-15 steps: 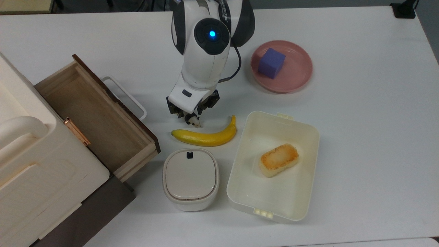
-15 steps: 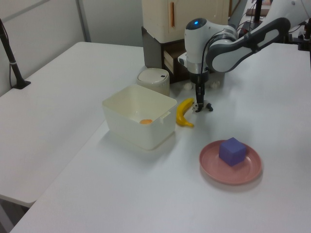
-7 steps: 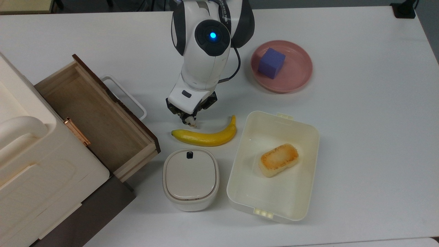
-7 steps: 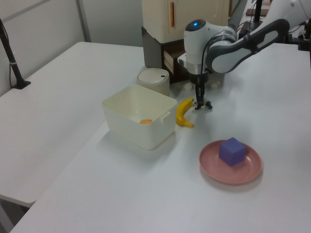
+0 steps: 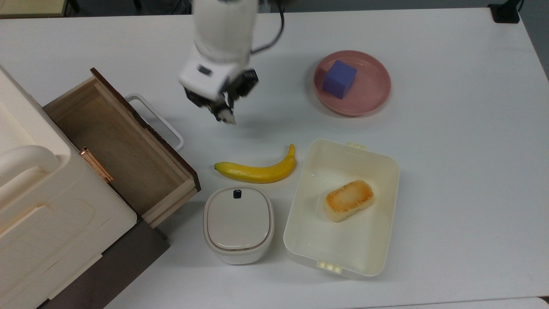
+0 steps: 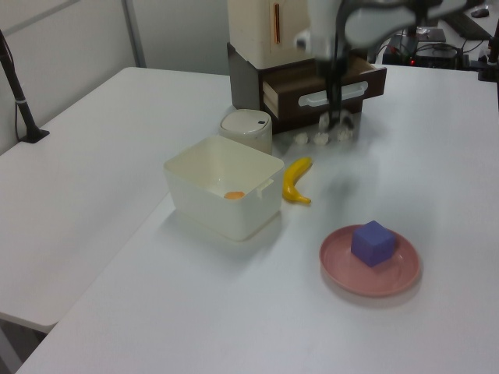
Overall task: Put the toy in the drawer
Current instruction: 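Carry the held penguin toy over the open wooden drawer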
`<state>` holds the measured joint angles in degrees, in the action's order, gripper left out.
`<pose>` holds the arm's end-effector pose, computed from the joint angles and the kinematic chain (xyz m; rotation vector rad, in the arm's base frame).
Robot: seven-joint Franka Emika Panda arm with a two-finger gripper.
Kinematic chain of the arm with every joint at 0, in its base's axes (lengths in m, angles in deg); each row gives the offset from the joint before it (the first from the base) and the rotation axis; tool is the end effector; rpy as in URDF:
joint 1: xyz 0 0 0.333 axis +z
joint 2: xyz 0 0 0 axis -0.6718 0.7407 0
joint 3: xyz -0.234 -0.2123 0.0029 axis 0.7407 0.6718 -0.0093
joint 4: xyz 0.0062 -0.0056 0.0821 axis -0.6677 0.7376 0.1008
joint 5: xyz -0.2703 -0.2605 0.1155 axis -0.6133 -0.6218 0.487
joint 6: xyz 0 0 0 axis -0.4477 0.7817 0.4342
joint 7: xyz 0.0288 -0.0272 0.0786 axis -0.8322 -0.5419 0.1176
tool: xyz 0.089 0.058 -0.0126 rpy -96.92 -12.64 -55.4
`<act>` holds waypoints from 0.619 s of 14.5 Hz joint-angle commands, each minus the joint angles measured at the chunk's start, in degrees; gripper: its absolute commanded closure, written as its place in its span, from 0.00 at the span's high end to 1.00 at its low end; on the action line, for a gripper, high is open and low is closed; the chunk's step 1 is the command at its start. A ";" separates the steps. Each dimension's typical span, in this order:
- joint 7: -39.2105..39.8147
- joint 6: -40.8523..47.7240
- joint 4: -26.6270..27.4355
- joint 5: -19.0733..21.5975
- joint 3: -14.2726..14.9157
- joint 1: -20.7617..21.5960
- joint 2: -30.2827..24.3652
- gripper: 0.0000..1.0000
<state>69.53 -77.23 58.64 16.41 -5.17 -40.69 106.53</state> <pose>0.6484 0.0008 0.4853 2.9798 0.5440 -0.0799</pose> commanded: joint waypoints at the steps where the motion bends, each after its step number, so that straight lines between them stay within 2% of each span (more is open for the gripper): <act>1: 8.34 2.54 -7.86 2.64 5.79 -0.46 -0.37 0.00; 5: 10.03 -12.83 -8.05 2.47 13.17 -0.91 -0.19 0.00; 9: 10.03 -21.98 -5.16 0.80 14.85 -0.99 2.88 0.00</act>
<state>79.03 -93.08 51.38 17.72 8.45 -42.64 106.76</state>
